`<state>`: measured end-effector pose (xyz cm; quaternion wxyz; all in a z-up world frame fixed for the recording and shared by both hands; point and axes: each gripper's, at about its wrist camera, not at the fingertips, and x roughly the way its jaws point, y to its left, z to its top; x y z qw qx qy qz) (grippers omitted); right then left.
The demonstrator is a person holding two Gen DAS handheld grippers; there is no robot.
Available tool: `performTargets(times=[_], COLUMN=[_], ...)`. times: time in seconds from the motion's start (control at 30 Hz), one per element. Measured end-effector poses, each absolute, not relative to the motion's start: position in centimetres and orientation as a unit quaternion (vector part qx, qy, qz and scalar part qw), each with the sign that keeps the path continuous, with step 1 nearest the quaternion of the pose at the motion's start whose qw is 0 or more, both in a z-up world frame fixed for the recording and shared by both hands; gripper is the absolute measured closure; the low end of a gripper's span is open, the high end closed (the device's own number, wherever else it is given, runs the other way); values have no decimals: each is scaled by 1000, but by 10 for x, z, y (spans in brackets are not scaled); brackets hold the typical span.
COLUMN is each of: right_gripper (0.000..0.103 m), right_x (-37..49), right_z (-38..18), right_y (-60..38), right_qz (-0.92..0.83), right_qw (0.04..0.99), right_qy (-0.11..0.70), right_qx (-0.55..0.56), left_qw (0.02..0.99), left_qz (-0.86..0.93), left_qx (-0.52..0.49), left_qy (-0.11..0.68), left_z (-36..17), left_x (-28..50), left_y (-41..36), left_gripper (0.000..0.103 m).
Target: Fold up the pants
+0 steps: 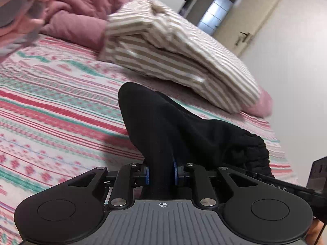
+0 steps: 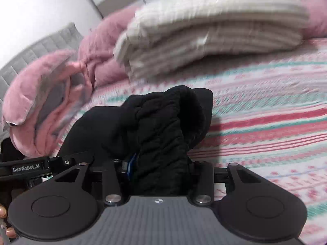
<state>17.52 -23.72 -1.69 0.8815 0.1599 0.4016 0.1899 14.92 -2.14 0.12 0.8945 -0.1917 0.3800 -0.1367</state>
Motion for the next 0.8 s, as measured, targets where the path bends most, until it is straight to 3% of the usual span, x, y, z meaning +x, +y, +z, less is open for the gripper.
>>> performTargets(times=[0.2, 0.63, 0.8], right_gripper=[12, 17, 14], right_x=[198, 171, 178], right_z=[-49, -27, -46], right_y=[-238, -239, -232], right_qz=[191, 166, 155], right_qw=[860, 872, 865], right_qy=[437, 404, 430], right_qx=[184, 222, 206], left_qw=[857, 889, 879], left_qz=[-118, -159, -137], left_qx=[-232, -200, -168], left_qy=[444, 379, 425], left_z=[-59, -38, -53], left_x=[186, 180, 189], left_y=[9, 9, 8], left_gripper=[80, 84, 80])
